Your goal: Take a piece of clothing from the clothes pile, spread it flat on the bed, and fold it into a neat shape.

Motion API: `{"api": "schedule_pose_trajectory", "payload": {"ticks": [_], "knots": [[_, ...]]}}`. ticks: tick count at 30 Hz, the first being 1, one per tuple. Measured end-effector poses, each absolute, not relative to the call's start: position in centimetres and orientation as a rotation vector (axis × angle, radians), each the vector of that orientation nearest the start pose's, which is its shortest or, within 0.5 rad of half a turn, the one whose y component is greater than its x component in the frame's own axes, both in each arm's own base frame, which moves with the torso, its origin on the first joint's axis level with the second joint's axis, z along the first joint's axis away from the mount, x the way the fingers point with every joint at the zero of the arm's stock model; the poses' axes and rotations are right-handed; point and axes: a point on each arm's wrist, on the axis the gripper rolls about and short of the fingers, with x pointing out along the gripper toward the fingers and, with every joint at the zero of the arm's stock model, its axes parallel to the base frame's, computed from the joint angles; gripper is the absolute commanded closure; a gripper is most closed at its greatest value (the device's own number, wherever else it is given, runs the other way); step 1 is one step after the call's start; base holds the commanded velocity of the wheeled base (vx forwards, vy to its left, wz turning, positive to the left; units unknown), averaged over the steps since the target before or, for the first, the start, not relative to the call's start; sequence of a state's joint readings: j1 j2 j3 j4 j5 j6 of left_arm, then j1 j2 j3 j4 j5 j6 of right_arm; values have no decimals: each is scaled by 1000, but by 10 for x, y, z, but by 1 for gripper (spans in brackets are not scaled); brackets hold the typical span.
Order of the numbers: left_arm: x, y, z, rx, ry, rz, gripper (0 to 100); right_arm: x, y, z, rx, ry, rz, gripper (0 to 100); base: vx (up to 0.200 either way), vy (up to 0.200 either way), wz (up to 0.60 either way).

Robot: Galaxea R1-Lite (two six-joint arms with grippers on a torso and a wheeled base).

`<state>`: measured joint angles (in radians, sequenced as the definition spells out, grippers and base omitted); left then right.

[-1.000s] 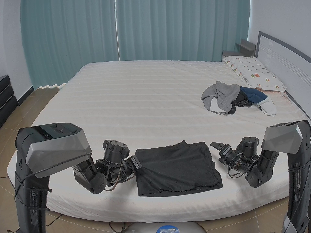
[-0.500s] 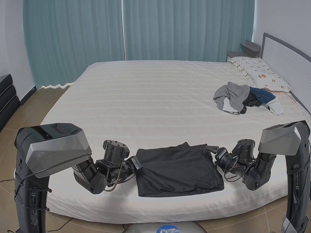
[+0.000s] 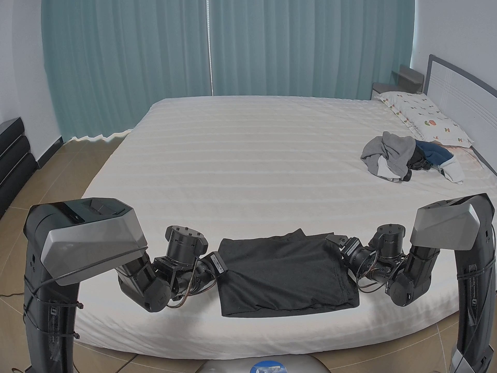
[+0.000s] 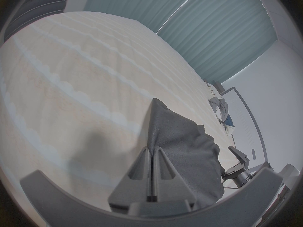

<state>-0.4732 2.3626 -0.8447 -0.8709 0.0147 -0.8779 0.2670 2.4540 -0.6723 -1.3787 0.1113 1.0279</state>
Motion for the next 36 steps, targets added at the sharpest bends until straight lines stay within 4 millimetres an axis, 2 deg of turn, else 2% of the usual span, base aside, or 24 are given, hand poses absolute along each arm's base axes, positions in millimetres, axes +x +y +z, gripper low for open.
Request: {"api": "schedule_pose_trajectory", "payload": {"ticks": [12, 25, 26, 36], "knots": [[333, -174, -24, -660, 803, -129, 100, 350, 99, -36, 970, 555, 132, 0, 0, 200, 0], [328, -180, -26, -648, 827, -135, 100, 349, 99, -37, 957, 559, 136, 0, 0, 0, 0], [329, -179, -26, -651, 826, -132, 0, 349, 100, -37, 956, 562, 137, 0, 0, 0, 0], [324, -184, -26, -644, 835, -144, 0, 349, 98, -37, 957, 560, 133, 0, 0, 0, 0]]}}
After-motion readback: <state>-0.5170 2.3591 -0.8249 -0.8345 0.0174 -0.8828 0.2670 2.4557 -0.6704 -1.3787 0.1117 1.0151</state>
